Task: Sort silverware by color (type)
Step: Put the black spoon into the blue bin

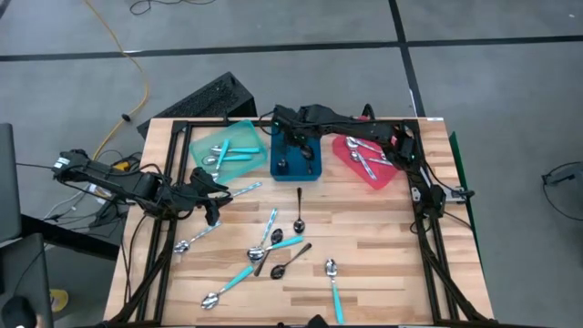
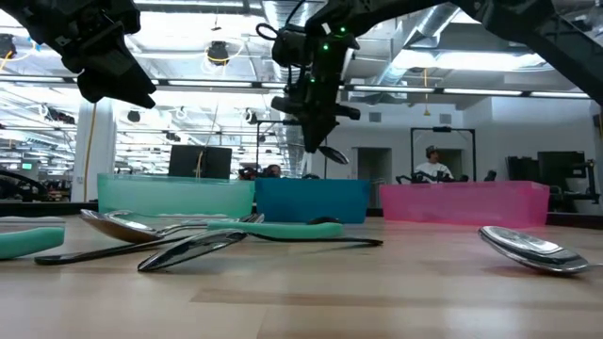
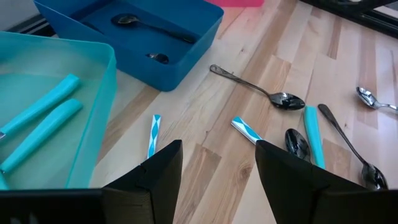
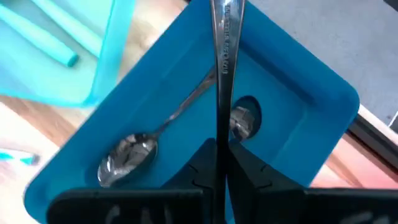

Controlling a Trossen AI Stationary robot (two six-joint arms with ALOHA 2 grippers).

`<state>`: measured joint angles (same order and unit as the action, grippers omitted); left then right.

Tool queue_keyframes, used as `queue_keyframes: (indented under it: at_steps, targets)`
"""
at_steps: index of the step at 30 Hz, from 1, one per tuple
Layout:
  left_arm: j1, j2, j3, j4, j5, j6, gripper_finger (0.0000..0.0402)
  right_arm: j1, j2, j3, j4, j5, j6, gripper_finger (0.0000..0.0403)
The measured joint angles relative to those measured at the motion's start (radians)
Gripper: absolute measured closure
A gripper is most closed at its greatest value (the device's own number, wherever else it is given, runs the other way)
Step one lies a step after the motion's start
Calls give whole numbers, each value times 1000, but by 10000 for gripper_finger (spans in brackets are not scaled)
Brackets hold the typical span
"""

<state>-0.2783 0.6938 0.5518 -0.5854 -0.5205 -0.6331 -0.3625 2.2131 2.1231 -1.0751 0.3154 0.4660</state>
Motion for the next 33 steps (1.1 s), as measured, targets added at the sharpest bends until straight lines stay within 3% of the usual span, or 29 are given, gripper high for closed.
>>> queue_keyframes:
  at_steps: [3, 21, 33]
  targets:
    - [0, 0, 0, 0, 0, 0, 214, -16, 0, -8, -22, -26, -2, 356]
    - [0, 0, 0, 0, 0, 0, 214, -89, 2, -249, 255, -244, -29, 356]
    - [0, 0, 0, -1, 0, 0, 214, -93, 1, -327, 303, -247, -29, 356]
